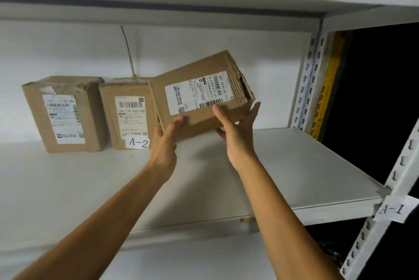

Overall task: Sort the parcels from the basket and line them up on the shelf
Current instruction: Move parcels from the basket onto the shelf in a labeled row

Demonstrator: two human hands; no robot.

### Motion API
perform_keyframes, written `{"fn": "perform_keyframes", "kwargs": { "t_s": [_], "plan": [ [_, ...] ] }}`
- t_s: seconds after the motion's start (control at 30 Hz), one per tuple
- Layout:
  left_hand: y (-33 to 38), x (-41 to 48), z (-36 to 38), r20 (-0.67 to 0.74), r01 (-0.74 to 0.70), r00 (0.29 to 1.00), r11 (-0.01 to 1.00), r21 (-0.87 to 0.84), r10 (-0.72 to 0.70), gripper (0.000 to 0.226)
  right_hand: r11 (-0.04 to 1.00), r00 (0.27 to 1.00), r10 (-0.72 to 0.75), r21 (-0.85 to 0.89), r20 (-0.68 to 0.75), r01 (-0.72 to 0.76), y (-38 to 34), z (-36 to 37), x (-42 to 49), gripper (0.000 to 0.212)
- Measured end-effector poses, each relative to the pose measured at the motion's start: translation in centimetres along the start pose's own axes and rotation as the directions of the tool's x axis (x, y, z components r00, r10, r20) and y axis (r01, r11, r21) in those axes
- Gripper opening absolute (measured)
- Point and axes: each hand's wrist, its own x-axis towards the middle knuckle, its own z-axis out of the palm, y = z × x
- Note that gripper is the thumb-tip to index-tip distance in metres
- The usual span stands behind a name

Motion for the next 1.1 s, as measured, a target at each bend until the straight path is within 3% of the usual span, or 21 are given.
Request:
{"fn": "perform_keyframes", "kwargs": {
  "t_s": [0.1,0.23,0.37,0.5,0.6,0.67,0.73,0.9,1.0,1.1],
  "plan": [
    [0.2,0.3,-1.0,0.1,-0.143,0.986,0.981,0.132,0.131,0.07,0.995,0.999,-0.05,0.087,0.001,0.049,-0.1,0.1,0.1,0.125],
    [0.4,-0.4,-0.3,0.041,-0.21,0.978,0.955,0.21,0.206,0.082,0.998,0.995,-0.026,0.066,0.093,0.02,0.4,1.3,-0.5,0.096],
    [0.8,-0.9,0.5,0.073,-0.268,0.963,0.935,0.232,0.258,0.091,0.99,0.981,0.027,0.131,0.191,-0.052,0.3,2.3,-1.2,0.114],
    [1.7,-1.4,0.7,0.178,-0.333,0.939,0.909,0.251,0.295,0.086,0.987,0.989,-0.037,0.16,0.144,0.013,-0.5,2.2,-1.2,0.101],
    [2.3,-1.4,0.0,0.119,-0.348,0.937,0.9,0.262,0.328,0.101,0.992,0.995,-0.05,0.122,0.089,0.039,-0.5,1.4,-0.8,0.101],
    [3.2,-1.1,-0.7,0.099,-0.362,0.932,0.871,0.333,0.349,0.108,0.997,0.998,-0.037,0.065,0.057,0.033,-0.5,0.8,-0.2,0.101],
    [4.2,-0.6,-1.4,0.115,-0.374,0.923,0.783,0.498,0.367,0.096,1.0,0.999,-0.015,-0.02,0.032,0.016,-0.3,0.1,0.2,0.095],
    [3.0,1.4,-2.0,0.172,-0.322,0.943,0.649,0.69,0.285,0.083,0.986,0.998,0.039,-0.166,0.049,-0.031,1.5,-1.5,2.2,0.064],
    [1.3,2.7,-1.9,0.199,-0.261,0.965,0.596,0.759,0.169,0.097,0.947,0.993,0.058,-0.319,0.103,-0.022,3.3,-1.7,3.5,0.058],
    [0.1,4.5,-2.0,0.123,-0.18,0.983,0.589,0.788,0.136,0.111,0.931,0.988,0.056,-0.366,0.144,0.001,4.4,-1.4,5.1,0.05]
  ]
}}
